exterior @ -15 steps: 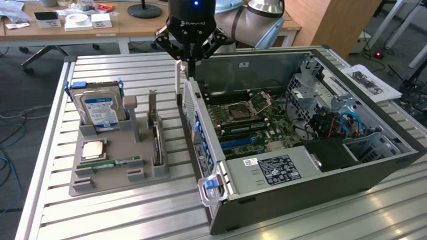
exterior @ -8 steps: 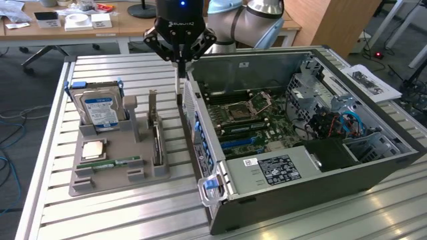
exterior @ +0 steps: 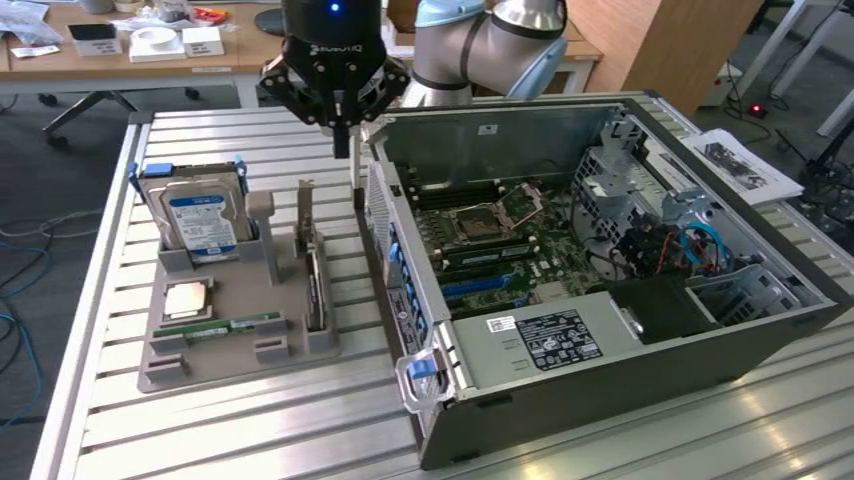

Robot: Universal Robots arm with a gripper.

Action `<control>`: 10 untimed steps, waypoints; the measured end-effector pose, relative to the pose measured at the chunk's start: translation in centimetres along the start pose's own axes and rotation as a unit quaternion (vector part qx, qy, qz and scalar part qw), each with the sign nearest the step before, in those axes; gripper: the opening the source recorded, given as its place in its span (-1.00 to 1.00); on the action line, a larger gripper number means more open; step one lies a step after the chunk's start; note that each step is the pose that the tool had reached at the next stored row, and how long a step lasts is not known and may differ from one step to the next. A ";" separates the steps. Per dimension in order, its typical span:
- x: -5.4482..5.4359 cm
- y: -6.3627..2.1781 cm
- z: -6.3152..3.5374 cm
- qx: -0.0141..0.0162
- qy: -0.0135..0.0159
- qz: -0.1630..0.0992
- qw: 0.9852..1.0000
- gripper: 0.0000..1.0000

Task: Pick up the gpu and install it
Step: 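Reach for the gpu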

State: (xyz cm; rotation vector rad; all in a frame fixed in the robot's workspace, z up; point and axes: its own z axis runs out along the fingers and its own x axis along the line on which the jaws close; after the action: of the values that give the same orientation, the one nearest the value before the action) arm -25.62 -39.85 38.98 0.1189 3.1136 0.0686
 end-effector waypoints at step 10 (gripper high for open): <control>2.6 -0.16 0.03 0.000 0.000 0.001 1.000 -0.79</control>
State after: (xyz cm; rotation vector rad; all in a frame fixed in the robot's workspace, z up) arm -28.17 -39.81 38.88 0.1215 3.1134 0.0685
